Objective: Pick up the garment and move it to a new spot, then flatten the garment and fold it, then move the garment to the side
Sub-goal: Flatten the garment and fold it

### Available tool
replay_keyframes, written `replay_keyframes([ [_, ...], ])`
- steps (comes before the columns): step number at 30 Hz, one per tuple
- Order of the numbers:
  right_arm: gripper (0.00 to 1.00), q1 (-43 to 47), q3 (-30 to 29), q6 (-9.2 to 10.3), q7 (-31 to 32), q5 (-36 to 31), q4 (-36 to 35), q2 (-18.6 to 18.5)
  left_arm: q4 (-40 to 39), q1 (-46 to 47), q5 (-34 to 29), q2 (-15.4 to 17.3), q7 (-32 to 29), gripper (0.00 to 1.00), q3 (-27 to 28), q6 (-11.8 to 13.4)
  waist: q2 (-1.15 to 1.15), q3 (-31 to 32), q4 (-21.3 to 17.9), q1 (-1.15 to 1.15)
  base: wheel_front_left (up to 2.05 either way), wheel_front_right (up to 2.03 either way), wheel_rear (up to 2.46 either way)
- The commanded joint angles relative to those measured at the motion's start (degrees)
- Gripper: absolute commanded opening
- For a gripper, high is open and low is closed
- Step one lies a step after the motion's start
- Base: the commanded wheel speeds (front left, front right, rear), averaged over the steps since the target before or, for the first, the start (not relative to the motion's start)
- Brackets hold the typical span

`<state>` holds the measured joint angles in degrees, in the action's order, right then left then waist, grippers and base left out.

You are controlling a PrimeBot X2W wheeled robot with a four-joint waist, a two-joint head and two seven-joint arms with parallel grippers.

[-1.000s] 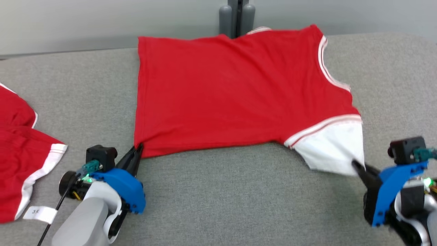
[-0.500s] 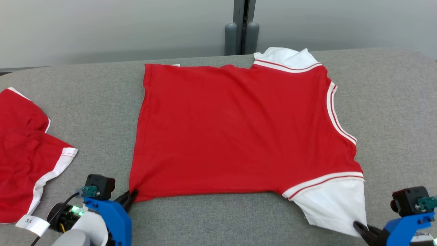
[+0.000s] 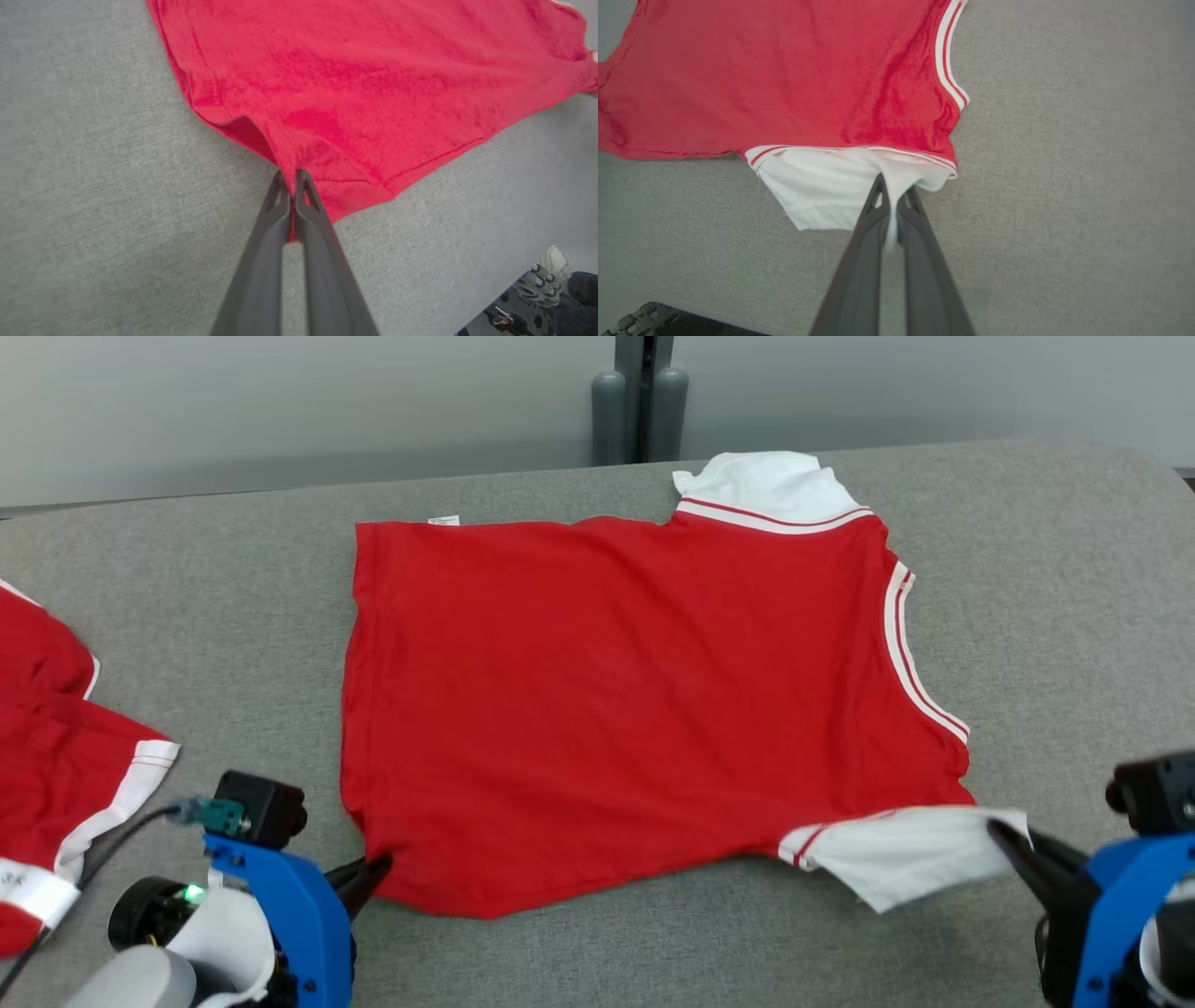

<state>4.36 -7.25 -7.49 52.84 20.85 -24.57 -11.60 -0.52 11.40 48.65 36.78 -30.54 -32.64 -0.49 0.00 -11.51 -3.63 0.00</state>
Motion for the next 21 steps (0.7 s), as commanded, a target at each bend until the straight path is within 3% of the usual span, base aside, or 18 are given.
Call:
replay_keyframes([
  [1, 0.00, -3.1, 1.1, -0.01, -0.7, 0.7, 1.2, -1.5, -1.1, 1.6, 1.7, 0.3, -1.8, 0.00, 0.8, 0.4, 0.00, -0.2, -0.3, 0.00, 0.00, 0.00, 0.00],
  [7, 0.00, -14.0, 5.5, -0.01, -3.8, 2.2, 7.9, -5.4, -0.4, 4.7, 9.2, -1.9, -5.6, 0.00, 4.7, 2.3, 0.00, -2.1, -1.2, 0.00, 0.00, 0.00, 0.00],
  [11, 0.00, -20.1, 8.6, -0.01, -6.4, 3.5, 12.9, -7.9, 1.5, 7.0, 13.0, -3.9, -4.7, 0.00, 7.8, 2.8, 0.00, -3.9, -1.2, 0.00, 0.00, 0.00, 0.00],
  [21, 0.00, -28.6, 14.3, 0.00, -15.9, 4.6, 20.5, -12.8, 7.2, 11.3, 12.4, -7.2, 1.6, 0.00, 10.8, 2.7, 0.00, -8.3, 0.3, 0.00, 0.00, 0.00, 0.00],
])
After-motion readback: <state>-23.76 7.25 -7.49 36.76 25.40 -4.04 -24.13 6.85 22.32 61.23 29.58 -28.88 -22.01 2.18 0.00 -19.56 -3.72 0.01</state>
